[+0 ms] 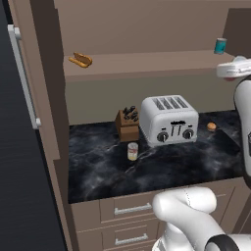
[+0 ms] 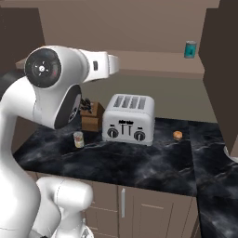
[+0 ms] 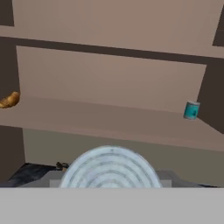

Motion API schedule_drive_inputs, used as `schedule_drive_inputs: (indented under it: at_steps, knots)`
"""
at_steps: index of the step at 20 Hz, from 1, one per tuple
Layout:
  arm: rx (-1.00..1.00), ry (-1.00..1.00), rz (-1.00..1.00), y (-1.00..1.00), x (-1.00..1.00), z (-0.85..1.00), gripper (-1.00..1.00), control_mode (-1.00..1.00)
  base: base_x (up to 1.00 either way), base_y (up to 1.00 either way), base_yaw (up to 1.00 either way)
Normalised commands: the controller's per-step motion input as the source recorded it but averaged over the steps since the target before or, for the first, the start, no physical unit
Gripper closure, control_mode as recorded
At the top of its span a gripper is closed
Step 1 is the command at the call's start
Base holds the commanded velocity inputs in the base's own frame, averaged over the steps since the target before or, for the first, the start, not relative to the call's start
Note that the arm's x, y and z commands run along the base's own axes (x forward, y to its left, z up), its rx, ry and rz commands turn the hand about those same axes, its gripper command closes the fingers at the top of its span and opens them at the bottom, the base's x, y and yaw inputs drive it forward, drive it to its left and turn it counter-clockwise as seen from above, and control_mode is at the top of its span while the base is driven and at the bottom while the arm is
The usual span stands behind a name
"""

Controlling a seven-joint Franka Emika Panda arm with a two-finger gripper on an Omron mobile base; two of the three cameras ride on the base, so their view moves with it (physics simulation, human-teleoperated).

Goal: Pick the cans from the counter and place them in their designated side in the cabinet.

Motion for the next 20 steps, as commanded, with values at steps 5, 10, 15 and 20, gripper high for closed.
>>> schedule_drive_inputs:
  at_steps: [5, 10, 15, 20]
  knots:
    - [0.00, -0.02, -0.04, -0.09, 0.06, 0.05, 1.00, -1.00, 0.00, 0.00, 0.00]
    - [0.00, -0.01, -0.03, -0.08, 0.06, 0.01, 1.00, -1.00, 0.00, 0.00, 0.00]
    - [0.00, 0.00, -0.02, -0.09, 0.10, 0.00, 1.00, -1.00, 0.00, 0.00, 0.00]
    - [0.00, 0.00, -0.02, -0.12, 0.14, 0.00, 1.00, -1.00, 0.00, 0.00, 0.00]
